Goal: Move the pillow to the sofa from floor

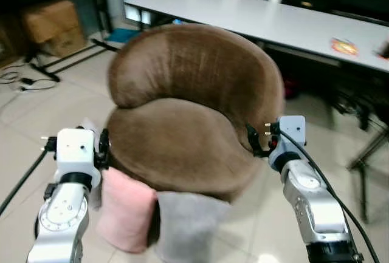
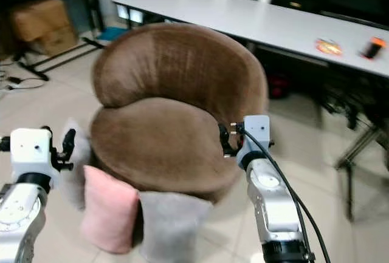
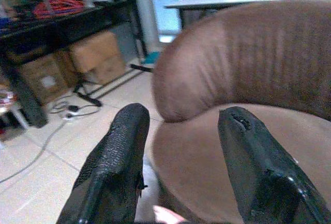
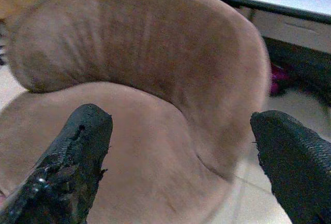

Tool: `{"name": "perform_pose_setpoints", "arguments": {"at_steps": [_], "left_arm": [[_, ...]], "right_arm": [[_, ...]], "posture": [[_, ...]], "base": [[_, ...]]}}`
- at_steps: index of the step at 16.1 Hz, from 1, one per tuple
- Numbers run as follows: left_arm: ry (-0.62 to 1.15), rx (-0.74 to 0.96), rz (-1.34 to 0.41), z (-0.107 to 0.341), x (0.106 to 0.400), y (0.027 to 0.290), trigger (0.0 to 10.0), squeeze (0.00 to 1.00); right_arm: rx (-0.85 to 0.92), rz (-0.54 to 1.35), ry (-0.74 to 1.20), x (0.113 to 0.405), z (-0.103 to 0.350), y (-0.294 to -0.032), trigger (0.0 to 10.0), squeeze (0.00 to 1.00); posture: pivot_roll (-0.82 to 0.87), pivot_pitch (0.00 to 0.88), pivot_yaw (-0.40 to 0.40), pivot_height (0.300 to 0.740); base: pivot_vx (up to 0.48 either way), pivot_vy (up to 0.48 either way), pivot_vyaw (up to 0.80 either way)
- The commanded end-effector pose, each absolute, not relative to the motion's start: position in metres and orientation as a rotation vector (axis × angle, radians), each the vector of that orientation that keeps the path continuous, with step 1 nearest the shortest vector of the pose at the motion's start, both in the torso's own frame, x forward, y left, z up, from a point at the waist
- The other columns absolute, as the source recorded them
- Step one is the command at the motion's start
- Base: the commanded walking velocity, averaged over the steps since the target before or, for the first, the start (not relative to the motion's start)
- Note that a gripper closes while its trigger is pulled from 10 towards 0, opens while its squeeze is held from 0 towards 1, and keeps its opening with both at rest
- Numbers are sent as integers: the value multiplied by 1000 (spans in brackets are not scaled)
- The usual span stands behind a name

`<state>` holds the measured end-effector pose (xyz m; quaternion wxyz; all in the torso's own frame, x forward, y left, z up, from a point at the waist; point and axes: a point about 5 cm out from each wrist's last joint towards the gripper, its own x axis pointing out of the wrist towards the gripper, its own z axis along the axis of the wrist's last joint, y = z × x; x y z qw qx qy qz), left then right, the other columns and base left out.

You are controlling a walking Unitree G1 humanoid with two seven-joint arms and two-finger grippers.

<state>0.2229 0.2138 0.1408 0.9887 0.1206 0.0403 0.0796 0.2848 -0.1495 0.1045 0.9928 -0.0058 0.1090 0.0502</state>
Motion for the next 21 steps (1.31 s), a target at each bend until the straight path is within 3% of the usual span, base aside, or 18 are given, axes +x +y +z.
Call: {"name": "perform_pose_setpoints", "arguments": {"at_steps": [1, 10, 14, 21], "left_arm": [[71, 236, 184, 143, 223, 219, 10000, 0], [28, 207, 184, 150, 227, 220, 10000, 0], [33, 237, 219, 148, 227, 223, 10000, 0], [47, 310, 210, 141, 223, 224, 10000, 0]], "right_arm": [[-28, 137, 192, 287, 109, -141, 10000, 0], [-36, 124, 193, 289, 109, -142, 10000, 0], [-32, 91, 203, 290, 107, -147, 10000, 0], [-49, 56, 223, 291, 104, -152, 10000, 0]], "posture": [[-9, 0, -68, 740], [-14, 0, -64, 740], [-18, 0, -65, 740], [-13, 0, -72, 740]], "base": [[0, 0, 0], [0, 0, 781], [0, 0, 0], [0, -381, 0]]}}
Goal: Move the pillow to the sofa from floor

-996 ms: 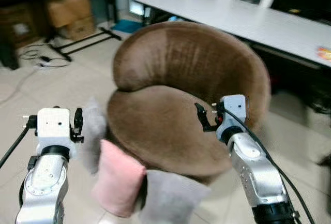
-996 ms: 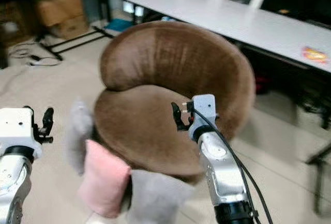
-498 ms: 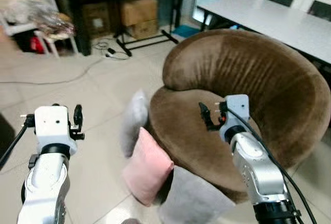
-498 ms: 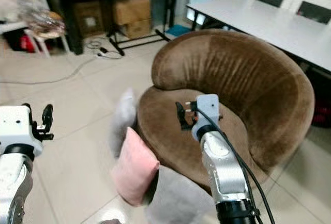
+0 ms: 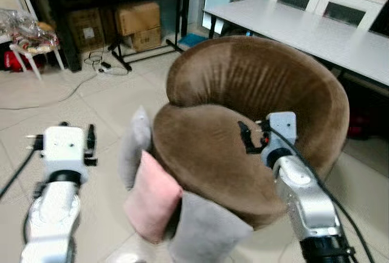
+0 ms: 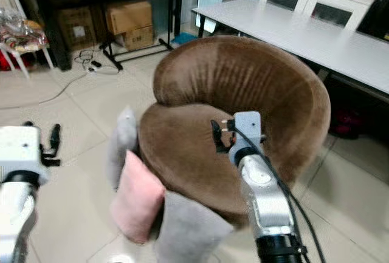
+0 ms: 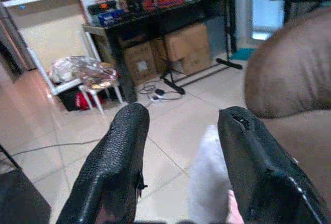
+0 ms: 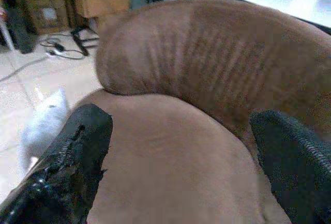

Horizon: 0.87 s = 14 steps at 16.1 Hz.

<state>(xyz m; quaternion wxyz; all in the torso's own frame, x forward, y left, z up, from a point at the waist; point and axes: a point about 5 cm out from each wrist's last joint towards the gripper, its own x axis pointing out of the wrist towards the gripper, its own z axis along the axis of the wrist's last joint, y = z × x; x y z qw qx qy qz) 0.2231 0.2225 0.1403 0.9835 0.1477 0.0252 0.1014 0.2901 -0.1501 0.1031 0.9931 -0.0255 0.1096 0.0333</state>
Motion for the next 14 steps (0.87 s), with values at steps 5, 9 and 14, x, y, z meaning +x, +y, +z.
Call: {"name": "perform_pose_setpoints", "arguments": {"at_steps": [5, 9, 14], "left_arm": [[37, 321, 209, 141, 223, 224, 10000, 0], [20, 327, 228, 143, 223, 227, 10000, 0], [0, 410, 244, 144, 220, 238, 10000, 0]], "right_arm": [[-53, 65, 227, 291, 103, -150, 10000, 0], [10, 69, 235, 289, 101, -150, 10000, 0], [5, 29, 227, 287, 98, -154, 10000, 0]], "posture": [[-13, 0, -72, 740], [-10, 0, -76, 740], [-3, 0, -77, 695]], "base": [[0, -131, 0], [0, 0, 0], [0, 0, 0]]}}
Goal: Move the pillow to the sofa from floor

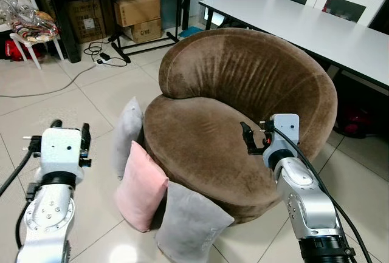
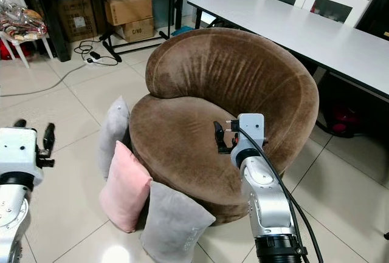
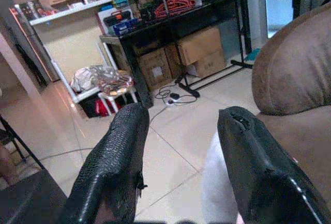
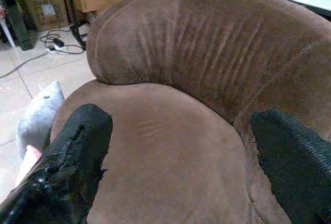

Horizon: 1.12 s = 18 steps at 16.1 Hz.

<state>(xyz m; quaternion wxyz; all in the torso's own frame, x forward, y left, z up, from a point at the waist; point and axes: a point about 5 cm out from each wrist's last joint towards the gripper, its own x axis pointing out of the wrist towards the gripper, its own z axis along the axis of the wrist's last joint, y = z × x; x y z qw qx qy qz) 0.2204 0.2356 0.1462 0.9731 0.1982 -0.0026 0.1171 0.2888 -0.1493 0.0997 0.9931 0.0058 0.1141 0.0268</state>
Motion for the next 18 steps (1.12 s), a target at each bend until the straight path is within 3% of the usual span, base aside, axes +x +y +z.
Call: {"name": "perform_pose_setpoints", "arguments": {"at_steps": [1, 11, 18], "left_arm": [[0, 410, 242, 144, 219, 240, 10000, 0], [3, 396, 183, 130, 213, 236, 10000, 0], [-22, 369, 122, 129, 219, 220, 10000, 0]], "right_arm": [[9, 16, 233, 286, 96, -156, 10000, 0], [20, 19, 253, 281, 88, -158, 10000, 0], [-3, 50, 252, 284, 93, -160, 10000, 0]], "posture": [[-3, 0, -77, 685], [-1, 0, -81, 585], [-32, 0, -47, 580]], "base": [[0, 0, 0], [0, 0, 0], [0, 0, 0]]}}
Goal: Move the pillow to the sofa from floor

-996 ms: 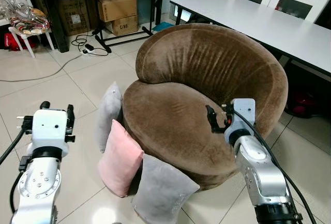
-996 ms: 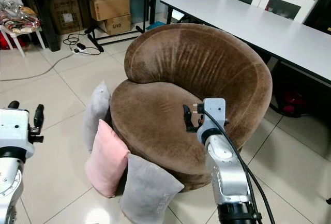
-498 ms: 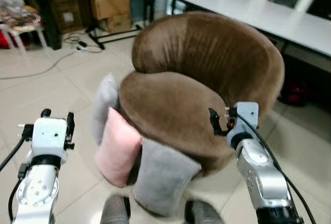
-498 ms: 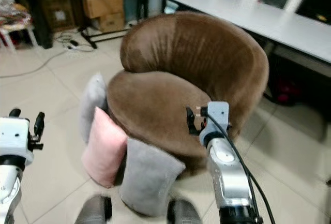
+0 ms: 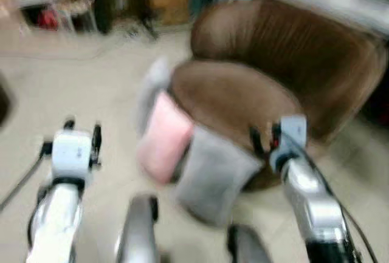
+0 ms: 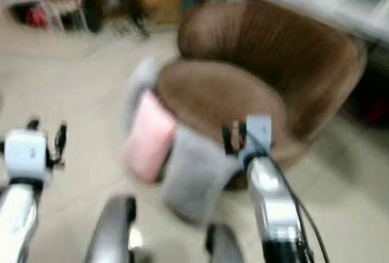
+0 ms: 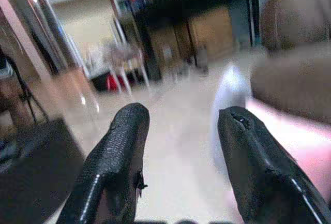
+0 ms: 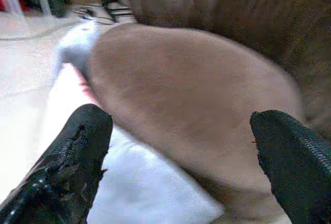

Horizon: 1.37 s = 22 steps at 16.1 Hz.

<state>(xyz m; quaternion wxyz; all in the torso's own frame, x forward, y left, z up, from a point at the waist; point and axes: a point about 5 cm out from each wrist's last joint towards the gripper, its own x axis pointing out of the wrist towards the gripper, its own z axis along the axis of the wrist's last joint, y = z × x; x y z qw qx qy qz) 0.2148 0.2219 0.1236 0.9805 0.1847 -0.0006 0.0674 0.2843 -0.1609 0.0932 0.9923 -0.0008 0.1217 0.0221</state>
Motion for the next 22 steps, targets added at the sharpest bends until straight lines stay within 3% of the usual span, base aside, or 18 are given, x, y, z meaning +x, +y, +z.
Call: {"name": "perform_pose_setpoints", "arguments": {"at_steps": [1, 4, 10, 22], "left_arm": [[-25, 367, 97, 129, 222, 217, 10000, 0], [-33, 361, 78, 133, 226, 219, 10000, 0], [-34, 347, 61, 134, 230, 222, 10000, 0], [-35, 350, 94, 140, 223, 229, 10000, 0]], "right_arm": [[-5, 48, 253, 281, 93, -161, 10000, 0], [-6, 34, 259, 268, 93, -162, 10000, 0], [8, 14, 267, 258, 95, -162, 10000, 0], [33, 43, 265, 272, 92, -150, 10000, 0]], "posture": [[-47, 0, -22, 580], [-117, 0, 37, 580], [-129, 0, 22, 580], [-51, 0, -2, 580]], "base": [[0, 0, 0], [0, 0, 0], [0, 0, 0], [298, 0, -134]]}}
